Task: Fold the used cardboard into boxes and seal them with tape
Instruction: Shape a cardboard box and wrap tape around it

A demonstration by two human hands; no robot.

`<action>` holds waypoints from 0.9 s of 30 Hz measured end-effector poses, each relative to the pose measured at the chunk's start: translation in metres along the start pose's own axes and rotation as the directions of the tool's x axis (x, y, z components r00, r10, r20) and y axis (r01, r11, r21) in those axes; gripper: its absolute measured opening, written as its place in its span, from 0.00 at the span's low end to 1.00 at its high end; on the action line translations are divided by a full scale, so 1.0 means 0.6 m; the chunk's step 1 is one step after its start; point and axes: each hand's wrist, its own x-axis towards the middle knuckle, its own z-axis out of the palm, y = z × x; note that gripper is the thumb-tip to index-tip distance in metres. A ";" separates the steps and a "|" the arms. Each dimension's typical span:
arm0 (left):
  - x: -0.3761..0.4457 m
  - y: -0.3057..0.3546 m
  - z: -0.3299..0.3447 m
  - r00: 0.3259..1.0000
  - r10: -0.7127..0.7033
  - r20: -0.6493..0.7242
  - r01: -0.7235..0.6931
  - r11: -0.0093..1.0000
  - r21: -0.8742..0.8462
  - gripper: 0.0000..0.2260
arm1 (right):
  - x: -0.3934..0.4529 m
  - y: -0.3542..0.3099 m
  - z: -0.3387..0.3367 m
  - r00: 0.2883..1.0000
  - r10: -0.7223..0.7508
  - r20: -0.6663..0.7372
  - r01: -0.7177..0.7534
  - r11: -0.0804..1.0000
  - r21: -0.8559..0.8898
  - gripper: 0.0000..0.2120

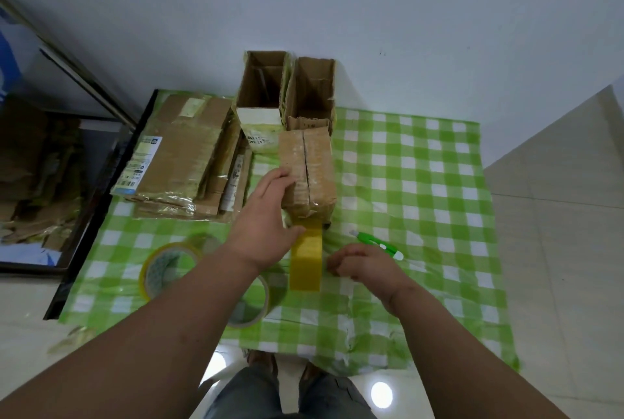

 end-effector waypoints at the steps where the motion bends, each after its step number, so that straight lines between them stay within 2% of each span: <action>1: -0.003 0.001 0.004 1.000 -0.008 -0.002 0.008 1.000 -0.005 0.38 | 0.006 0.003 -0.009 0.993 -0.024 -0.113 0.018 0.998 -0.057 0.04; 4: -0.011 0.000 0.014 0.999 -0.039 0.001 0.039 0.999 -0.011 0.39 | 0.026 0.016 -0.033 0.928 -0.138 -0.346 -0.015 0.914 -0.406 0.04; 7: -0.017 -0.003 0.021 0.994 -0.096 -0.045 0.096 0.995 -0.008 0.40 | 0.045 0.035 -0.044 0.908 -0.175 -0.380 -0.104 0.785 -0.610 0.15; 10: -0.019 0.001 0.020 0.984 -0.169 -0.048 0.170 0.985 0.013 0.41 | 0.055 0.046 -0.044 0.929 -0.092 -0.357 -0.218 0.644 -0.733 0.20; 13: -0.019 0.005 0.021 0.976 -0.207 0.063 0.207 0.978 0.016 0.45 | 0.060 0.054 -0.045 0.928 -0.104 -0.358 -0.251 0.535 -0.806 0.17; 16: -0.025 0.003 0.027 0.967 -0.228 0.112 0.238 0.968 -0.076 0.48 | 0.058 0.059 -0.044 0.928 -0.090 -0.362 -0.275 0.492 -0.826 0.13; 19: -0.030 0.000 0.029 0.961 -0.249 0.124 0.269 0.946 -0.182 0.50 | 0.054 0.063 -0.044 0.933 -0.092 -0.347 -0.255 0.510 -0.822 0.11; 22: -0.033 -0.002 0.028 0.954 -0.260 0.148 0.292 0.917 -0.271 0.50 | 0.051 0.066 -0.046 0.925 -0.143 -0.353 -0.183 0.647 -0.740 0.03; 25: -0.034 -0.001 0.029 0.951 -0.269 0.154 0.306 0.897 -0.320 0.50 | 0.039 0.058 -0.044 0.893 -0.225 -0.390 -0.020 0.845 -0.534 0.04; 27: -0.036 -0.001 0.034 0.952 -0.274 0.139 0.307 0.880 -0.362 0.49 | 0.026 0.046 -0.036 0.839 -0.356 -0.412 0.153 0.880 -0.451 0.06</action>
